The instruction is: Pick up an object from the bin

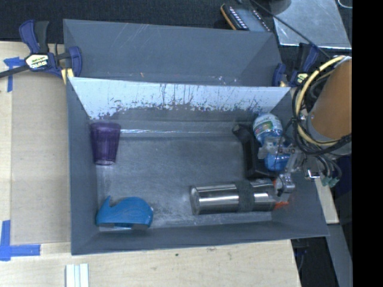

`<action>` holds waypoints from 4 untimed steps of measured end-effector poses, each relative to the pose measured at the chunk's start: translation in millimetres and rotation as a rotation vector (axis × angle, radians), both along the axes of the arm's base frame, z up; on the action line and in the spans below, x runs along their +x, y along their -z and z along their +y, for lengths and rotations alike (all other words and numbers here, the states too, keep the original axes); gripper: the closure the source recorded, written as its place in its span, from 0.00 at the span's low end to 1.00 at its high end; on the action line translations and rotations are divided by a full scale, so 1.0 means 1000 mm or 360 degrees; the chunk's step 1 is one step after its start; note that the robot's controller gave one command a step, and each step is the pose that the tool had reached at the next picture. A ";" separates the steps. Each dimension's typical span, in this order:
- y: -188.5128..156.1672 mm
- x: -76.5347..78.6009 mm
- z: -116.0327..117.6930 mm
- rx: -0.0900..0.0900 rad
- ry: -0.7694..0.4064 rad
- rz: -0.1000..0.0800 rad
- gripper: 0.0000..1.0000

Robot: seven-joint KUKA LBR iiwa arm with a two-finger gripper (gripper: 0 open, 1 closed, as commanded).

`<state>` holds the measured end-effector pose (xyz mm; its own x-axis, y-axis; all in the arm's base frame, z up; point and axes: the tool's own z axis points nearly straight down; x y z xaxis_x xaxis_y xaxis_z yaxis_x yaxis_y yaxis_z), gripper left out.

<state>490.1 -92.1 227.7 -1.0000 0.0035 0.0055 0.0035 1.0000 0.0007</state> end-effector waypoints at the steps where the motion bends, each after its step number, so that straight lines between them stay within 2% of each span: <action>1: -0.005 0.002 0.001 -0.0002 -0.0005 -0.0015 0.00; 2: 0.071 0.001 0.024 0.0002 -0.0202 0.0001 0.00; 3: 0.014 0.001 -0.022 -0.0010 -0.0356 -0.0028 0.00; 4: 0.120 0.002 0.054 -0.0001 -0.0289 -0.0005 0.00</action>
Offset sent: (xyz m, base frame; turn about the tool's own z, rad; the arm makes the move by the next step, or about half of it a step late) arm 0.0004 0.0237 -0.0690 -0.1273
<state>491.8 -38.1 107.4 -0.9842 -0.1769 0.0022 -0.1769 0.9842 -0.0001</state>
